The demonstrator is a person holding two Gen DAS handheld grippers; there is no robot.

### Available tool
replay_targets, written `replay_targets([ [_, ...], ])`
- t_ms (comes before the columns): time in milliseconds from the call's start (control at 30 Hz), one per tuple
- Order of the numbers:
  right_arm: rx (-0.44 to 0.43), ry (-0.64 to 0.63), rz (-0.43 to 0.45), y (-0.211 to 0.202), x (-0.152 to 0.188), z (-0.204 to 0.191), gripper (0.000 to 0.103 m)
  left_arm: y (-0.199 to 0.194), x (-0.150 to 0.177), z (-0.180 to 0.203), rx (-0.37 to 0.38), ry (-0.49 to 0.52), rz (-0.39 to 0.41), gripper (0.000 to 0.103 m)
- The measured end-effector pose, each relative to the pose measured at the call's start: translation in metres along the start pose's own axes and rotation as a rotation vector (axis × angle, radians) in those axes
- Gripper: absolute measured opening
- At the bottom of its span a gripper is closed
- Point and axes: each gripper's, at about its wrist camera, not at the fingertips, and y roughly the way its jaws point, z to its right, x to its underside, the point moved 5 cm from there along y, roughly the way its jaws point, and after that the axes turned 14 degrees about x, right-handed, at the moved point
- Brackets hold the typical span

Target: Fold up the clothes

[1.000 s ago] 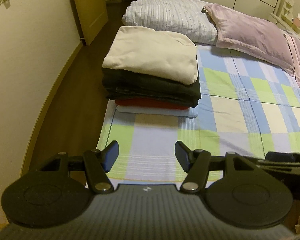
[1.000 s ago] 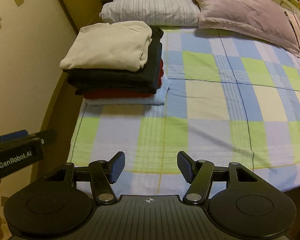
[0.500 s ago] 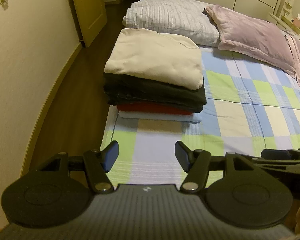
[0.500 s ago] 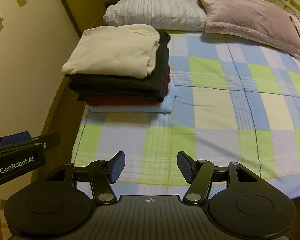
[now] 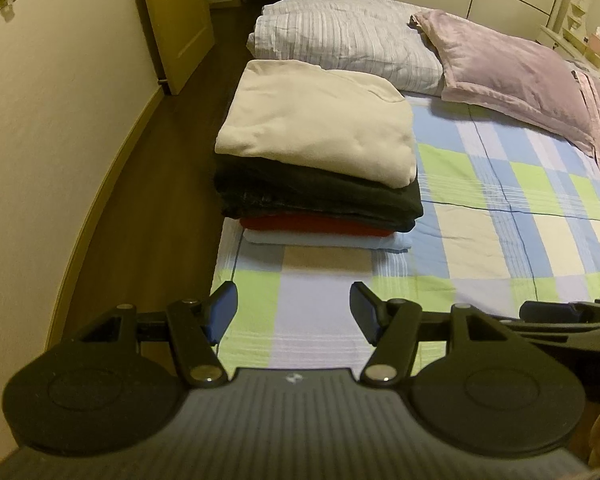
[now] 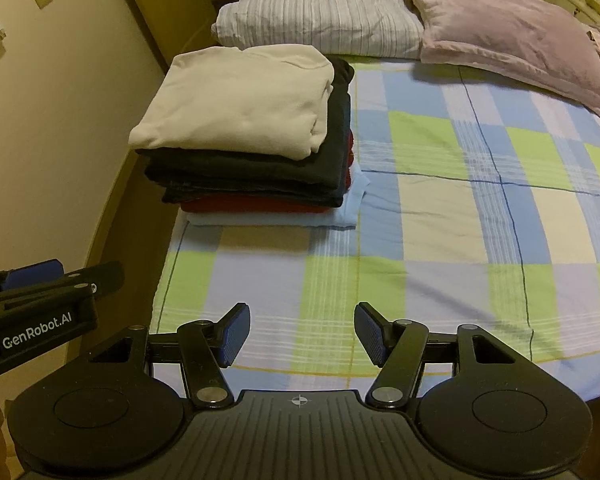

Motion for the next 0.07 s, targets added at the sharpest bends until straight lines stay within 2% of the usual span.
replay_targets([
  [67,0.003,0.007,-0.002,0.0004,-0.0010,0.0003,0.061,0.0011,-0.0014,-0.0004,0.001,0.006,-0.003,0.058],
])
